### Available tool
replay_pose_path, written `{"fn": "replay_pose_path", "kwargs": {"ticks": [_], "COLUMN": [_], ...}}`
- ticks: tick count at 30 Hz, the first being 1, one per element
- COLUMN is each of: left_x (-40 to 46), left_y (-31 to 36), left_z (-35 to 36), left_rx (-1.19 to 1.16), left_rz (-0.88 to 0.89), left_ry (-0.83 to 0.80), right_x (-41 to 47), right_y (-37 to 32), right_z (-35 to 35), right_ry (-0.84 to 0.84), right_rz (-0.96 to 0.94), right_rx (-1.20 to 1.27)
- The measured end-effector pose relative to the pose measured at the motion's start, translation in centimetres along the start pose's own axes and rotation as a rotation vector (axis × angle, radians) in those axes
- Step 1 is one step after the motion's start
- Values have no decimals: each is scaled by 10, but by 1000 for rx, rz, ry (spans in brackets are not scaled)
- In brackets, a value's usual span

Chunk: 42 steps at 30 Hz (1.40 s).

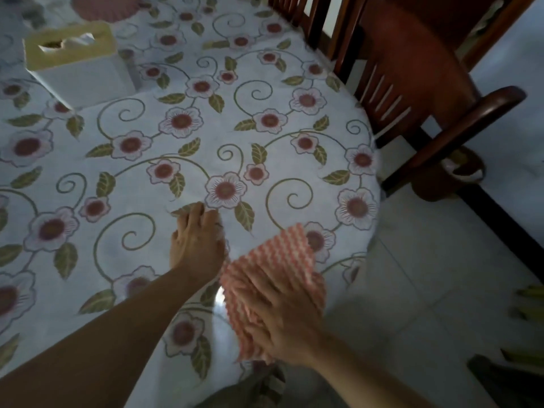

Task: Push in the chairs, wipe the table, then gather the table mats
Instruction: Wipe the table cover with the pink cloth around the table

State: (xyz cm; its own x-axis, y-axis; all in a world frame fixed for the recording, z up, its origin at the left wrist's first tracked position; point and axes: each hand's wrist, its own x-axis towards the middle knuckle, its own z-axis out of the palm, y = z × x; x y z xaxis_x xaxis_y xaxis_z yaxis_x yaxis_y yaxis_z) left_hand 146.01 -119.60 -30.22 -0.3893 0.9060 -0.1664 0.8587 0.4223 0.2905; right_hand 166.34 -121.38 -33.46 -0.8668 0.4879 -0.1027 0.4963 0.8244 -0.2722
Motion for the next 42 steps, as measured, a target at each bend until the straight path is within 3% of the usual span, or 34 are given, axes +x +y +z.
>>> {"fn": "replay_pose_path", "kwargs": {"ticks": [2, 7, 10, 12, 15, 17, 19, 20, 23, 26, 28, 30, 32, 35, 37, 39, 42], "left_x": [3, 23, 46, 65, 92, 110, 127, 136, 161, 181, 191, 199, 209, 220, 231, 241, 254], "left_y": [6, 10, 15, 20, 27, 28, 27, 26, 21, 19, 18, 18, 18, 15, 12, 10, 9], "left_z": [2, 7, 8, 8, 7, 5, 2, 0, -4, -8, -9, -10, -12, -14, -17, -21, -26], "left_rx": [4, 7, -43, -48, -50, -53, -40, -31, -23, -19, -18, -18, -24, -30, -32, -18, -16], "left_rz": [-33, -10, 14, 11, 38, 65, 97, 110, 103, 113, 126, 135, 128, 124, 109, 70, -5], "left_ry": [1, 46, 103, 123, 121, 110, 106, 101, 86, 136, 129, 125, 139, 144, 156, 165, 185], "right_x": [-3, 6, 25, 38, 56, 72, 89, 98, 126, 163, 191, 215, 226, 221, 222, 234, 266], "right_y": [31, 145, 145, 120, 94, 102, 125, 144, 208, 239, 227, 193, 169, 178, 216, 266, 316], "right_z": [-10, -31, -31, -33, -32, -33, -48, -54, -70, -78, -75, -70, -70, -79, -87, -97, -117], "right_ry": [62, 122, 142, 132, 90, 44, 22, 49, 191, 184, 124, 88, 63, 3, 70, 155, 149], "right_rz": [44, 646, 761, 675, 281, 95, 28, 89, 533, 811, 728, 421, 222, 101, 185, 429, 638], "right_rx": [-47, -140, -151, -175, -192, -140, -127, -138, -180, -139, -114, -210, -133, -53, -114, -182, -189]}}
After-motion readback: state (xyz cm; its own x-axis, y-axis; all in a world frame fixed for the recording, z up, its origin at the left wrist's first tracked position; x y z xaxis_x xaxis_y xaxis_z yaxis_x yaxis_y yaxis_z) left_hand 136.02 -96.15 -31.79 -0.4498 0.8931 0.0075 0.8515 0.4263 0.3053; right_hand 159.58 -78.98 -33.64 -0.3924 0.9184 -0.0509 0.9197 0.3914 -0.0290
